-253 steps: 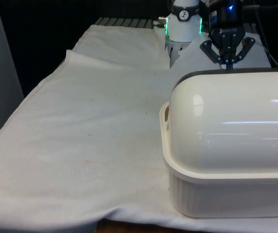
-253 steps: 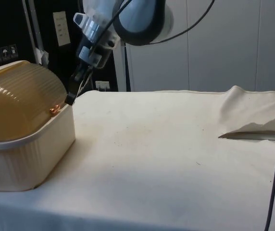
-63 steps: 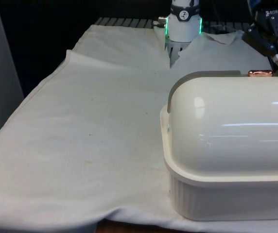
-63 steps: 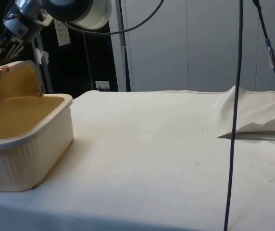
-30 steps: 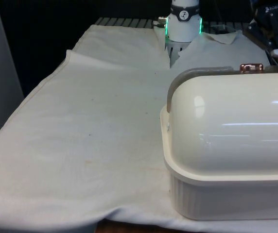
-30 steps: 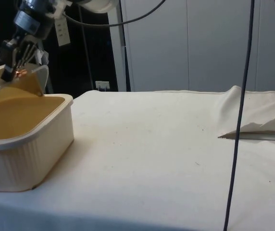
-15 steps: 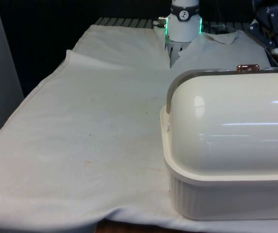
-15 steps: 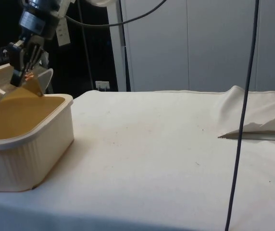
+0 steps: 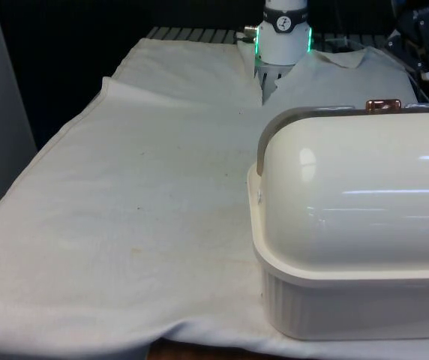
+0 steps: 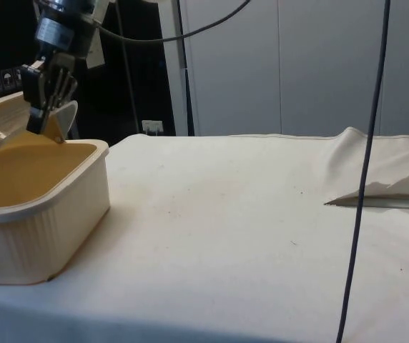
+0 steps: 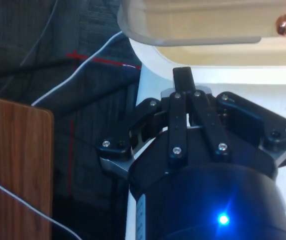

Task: Open the lid, then close it.

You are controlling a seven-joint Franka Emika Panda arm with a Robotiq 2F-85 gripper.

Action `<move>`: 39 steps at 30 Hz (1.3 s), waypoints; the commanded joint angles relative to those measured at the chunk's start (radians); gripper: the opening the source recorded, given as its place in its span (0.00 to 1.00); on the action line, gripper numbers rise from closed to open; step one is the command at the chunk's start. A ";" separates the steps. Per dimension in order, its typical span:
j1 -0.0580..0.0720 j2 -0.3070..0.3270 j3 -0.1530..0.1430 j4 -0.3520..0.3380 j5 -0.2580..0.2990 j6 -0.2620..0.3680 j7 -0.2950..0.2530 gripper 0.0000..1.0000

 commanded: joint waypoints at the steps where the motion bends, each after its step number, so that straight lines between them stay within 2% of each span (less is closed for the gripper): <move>1: -0.010 -0.003 0.013 0.009 0.026 -0.014 -0.014 0.00; 2: -0.001 -0.001 0.000 0.002 0.004 0.000 -0.001 0.00; 3: -0.002 -0.002 0.000 0.010 0.012 -0.002 -0.003 0.00; 4: -0.010 -0.001 0.010 0.023 0.033 -0.015 -0.016 0.00; 8: -0.013 0.009 0.006 0.045 0.029 -0.006 -0.015 0.00; 12: -0.013 0.027 0.005 0.071 0.028 0.008 -0.017 0.00; 13: -0.009 0.019 -0.003 0.062 0.015 0.004 -0.008 0.00; 14: -0.013 0.038 0.005 0.085 0.028 0.018 -0.019 0.00; 19: -0.012 0.076 0.007 0.128 0.028 0.053 -0.024 0.00; 20: -0.009 0.066 -0.002 0.117 0.015 0.042 -0.014 0.00; 21: -0.012 0.081 0.008 0.134 0.028 0.058 -0.024 0.00; 23: -0.011 0.094 0.009 0.142 0.029 0.067 -0.024 0.00; 28: -0.011 0.115 0.017 0.145 0.031 0.072 -0.017 0.00; 29: -0.007 0.110 0.005 0.143 0.015 0.068 -0.010 0.00; 30: -0.011 0.117 0.018 0.144 0.032 0.071 -0.015 0.00; 37: -0.010 0.113 0.027 0.132 0.042 0.049 0.002 0.00; 38: -0.007 0.105 0.013 0.135 0.025 0.043 0.008 0.00; 39: -0.009 0.111 0.028 0.131 0.045 0.044 0.003 0.00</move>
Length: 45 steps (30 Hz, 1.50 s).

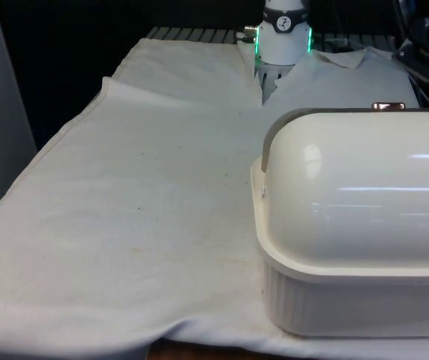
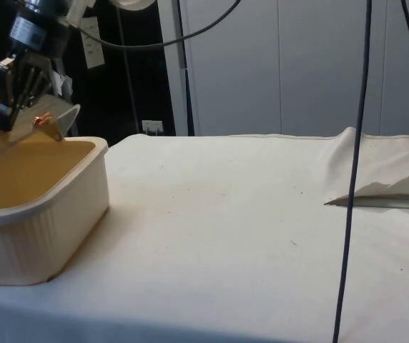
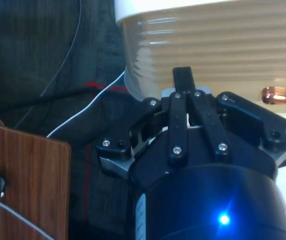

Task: Open the lid, then close it.

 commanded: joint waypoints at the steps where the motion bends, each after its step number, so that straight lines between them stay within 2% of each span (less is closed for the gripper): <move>1: -0.002 0.006 0.014 -0.004 0.019 0.001 -0.004 0.00; 6: -0.002 -0.006 0.019 -0.017 0.032 -0.024 0.003 0.00; 7: 0.000 -0.013 0.008 -0.017 0.019 -0.030 0.006 0.00; 8: -0.001 -0.008 0.020 -0.018 0.036 -0.030 0.004 0.00; 14: -0.002 -0.022 0.029 -0.032 0.059 -0.065 0.009 0.00; 15: 0.001 -0.020 0.018 -0.030 0.042 -0.060 0.011 0.00; 17: -0.008 -0.023 0.035 -0.034 0.069 -0.083 0.008 0.00; 22: -0.016 -0.021 0.037 -0.036 0.104 -0.104 -0.017 0.00; 23: -0.004 -0.020 0.021 -0.035 0.081 -0.100 0.001 0.00; 24: -0.017 -0.021 0.036 -0.037 0.112 -0.108 -0.025 0.00; 25: -0.020 -0.023 0.034 -0.044 0.135 -0.115 -0.045 0.00; 32: -0.028 -0.055 0.025 -0.097 0.220 -0.134 -0.124 0.00; 33: -0.018 -0.046 0.014 -0.090 0.203 -0.129 -0.112 0.00; 34: -0.029 -0.062 0.023 -0.107 0.227 -0.137 -0.131 0.00; 41: -0.035 -0.118 0.006 -0.179 0.254 -0.155 -0.163 0.00; 42: -0.028 -0.114 -0.001 -0.177 0.237 -0.152 -0.152 0.00; 43: -0.036 -0.125 0.004 -0.188 0.254 -0.157 -0.165 0.00; 45: -0.038 -0.137 0.001 -0.203 0.254 -0.161 -0.170 0.00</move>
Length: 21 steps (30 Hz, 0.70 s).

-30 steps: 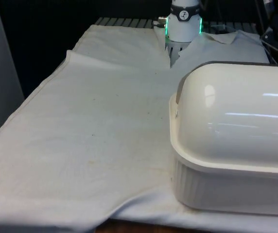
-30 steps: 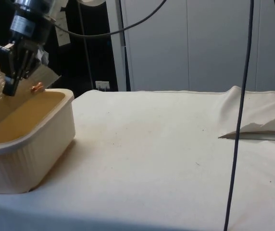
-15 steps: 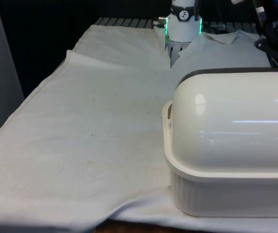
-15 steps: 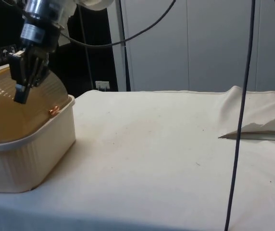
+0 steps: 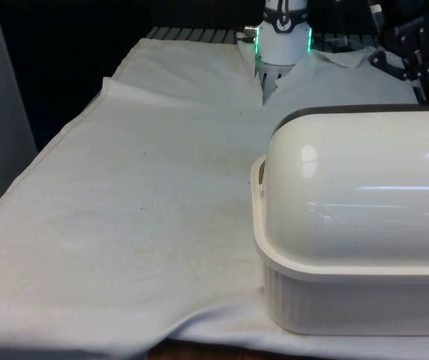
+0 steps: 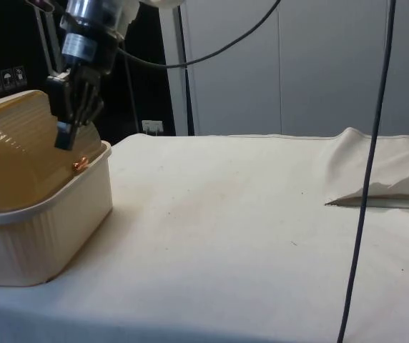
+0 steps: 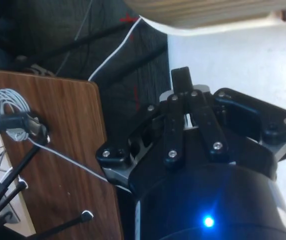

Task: Open the lid, then close it.

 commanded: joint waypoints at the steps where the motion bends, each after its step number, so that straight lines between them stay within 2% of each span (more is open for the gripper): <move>1: -0.008 -0.016 0.003 -0.016 0.018 -0.008 -0.018 0.00; 4: -0.008 -0.034 -0.010 -0.040 0.010 -0.016 -0.026 0.00; 5: -0.002 -0.023 -0.010 -0.030 0.000 -0.006 -0.012 0.00; 6: -0.007 -0.039 -0.014 -0.046 0.007 -0.019 -0.028 0.00; 12: -0.002 -0.059 -0.039 -0.076 -0.022 -0.028 -0.034 0.00; 13: -0.002 -0.051 -0.034 -0.068 -0.008 -0.020 -0.040 0.00; 20: -0.001 -0.075 -0.064 -0.098 -0.070 -0.042 -0.031 0.00; 21: -0.002 -0.068 -0.058 -0.088 -0.053 -0.038 -0.041 0.00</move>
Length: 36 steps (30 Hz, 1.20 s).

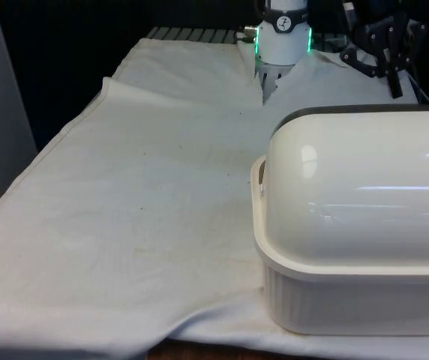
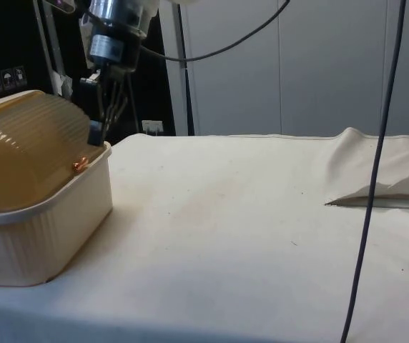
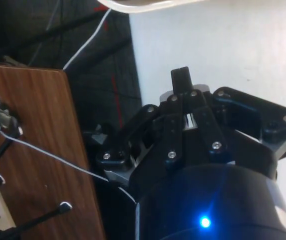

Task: Open the lid, then close it.

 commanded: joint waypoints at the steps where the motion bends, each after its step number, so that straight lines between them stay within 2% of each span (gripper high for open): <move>1: 0.001 -0.008 -0.009 -0.012 -0.024 -0.005 0.010 0.00; 8: 0.001 -0.020 -0.034 -0.029 -0.076 -0.013 0.011 0.00; 9: 0.000 -0.014 -0.029 -0.022 -0.059 -0.007 0.000 0.00; 11: 0.001 -0.023 -0.043 -0.034 -0.097 -0.019 0.010 0.00; 16: 0.001 -0.030 -0.060 -0.043 -0.131 -0.024 0.010 0.00; 17: 0.000 -0.023 -0.052 -0.035 -0.109 -0.016 0.000 0.00; 18: 0.001 -0.031 -0.063 -0.045 -0.137 -0.024 0.011 0.00; 20: 0.001 -0.033 -0.072 -0.049 -0.158 -0.027 0.011 0.00; 25: 0.001 -0.038 -0.089 -0.058 -0.192 -0.029 0.011 0.00; 26: 0.000 -0.032 -0.085 -0.052 -0.177 -0.023 0.000 0.00; 27: 0.001 -0.040 -0.094 -0.062 -0.204 -0.030 0.010 0.00; 31: 0.001 -0.046 -0.109 -0.073 -0.234 -0.030 0.010 0.00; 33: 0.000 -0.039 -0.104 -0.066 -0.215 -0.024 0.000 0.00; 36: 0.001 -0.050 -0.123 -0.081 -0.264 -0.031 0.011 0.00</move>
